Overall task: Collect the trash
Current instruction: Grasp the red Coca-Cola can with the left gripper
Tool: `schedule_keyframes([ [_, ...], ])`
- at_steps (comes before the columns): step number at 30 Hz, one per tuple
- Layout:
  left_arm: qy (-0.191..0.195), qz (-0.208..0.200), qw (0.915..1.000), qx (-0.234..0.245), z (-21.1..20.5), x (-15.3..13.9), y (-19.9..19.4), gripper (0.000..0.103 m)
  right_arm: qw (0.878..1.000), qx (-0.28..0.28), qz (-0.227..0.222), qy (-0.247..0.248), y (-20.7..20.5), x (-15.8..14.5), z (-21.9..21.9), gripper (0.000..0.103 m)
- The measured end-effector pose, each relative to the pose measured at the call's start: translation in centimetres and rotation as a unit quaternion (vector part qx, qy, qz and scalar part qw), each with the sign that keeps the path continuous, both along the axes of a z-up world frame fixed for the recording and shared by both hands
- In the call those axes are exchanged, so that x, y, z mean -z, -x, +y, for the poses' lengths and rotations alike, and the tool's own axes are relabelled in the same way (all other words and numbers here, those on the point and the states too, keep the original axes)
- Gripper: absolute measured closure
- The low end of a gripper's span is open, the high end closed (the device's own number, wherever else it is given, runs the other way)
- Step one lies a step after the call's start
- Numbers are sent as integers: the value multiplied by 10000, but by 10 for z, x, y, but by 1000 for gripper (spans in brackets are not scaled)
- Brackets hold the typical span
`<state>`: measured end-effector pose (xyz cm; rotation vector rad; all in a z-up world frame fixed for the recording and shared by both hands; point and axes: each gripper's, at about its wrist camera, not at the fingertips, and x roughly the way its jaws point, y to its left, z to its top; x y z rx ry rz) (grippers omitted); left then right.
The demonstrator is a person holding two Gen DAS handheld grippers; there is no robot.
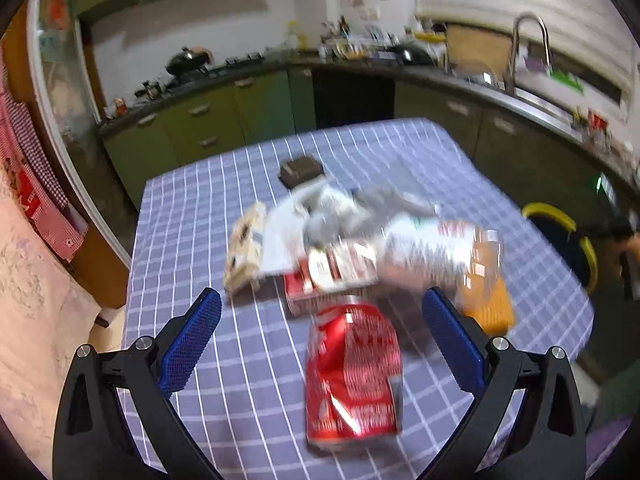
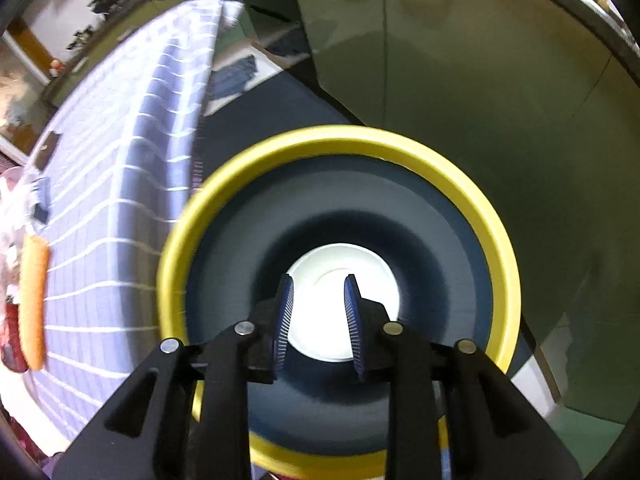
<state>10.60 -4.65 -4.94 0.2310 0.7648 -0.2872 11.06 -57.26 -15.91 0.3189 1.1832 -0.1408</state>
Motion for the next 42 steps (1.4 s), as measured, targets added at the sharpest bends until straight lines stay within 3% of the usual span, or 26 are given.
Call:
schedule_keyframes([
  [6,-543,482,9974,28,-17,36,0,4,9988,-354,-346,10,31,-31,29,71],
  [9,-685,722,9950,-3,-20,53,-6,4,9980,-457,-428,-5,38,-30,43,69],
  [18,-1061,826,9909,-94,-27,76,-16,5,9970,-584,-505,-78,44,-32,53,67],
  [23,-1087,990,9891,-23,-29,81,-23,13,9967,-608,-516,-123,48,-30,53,67],
  [25,-1108,1080,9880,14,-31,83,-24,25,9967,-603,-528,-146,49,-30,51,67],
  [27,-1070,1187,9871,29,-30,85,-27,30,9966,-603,-540,-159,50,-29,51,67],
  [32,-944,1139,9890,48,-21,78,-18,30,9963,-634,-556,-167,52,-29,50,66],
  [42,-699,668,9948,322,-22,21,24,31,9950,-741,-657,-118,54,-35,56,67],
])
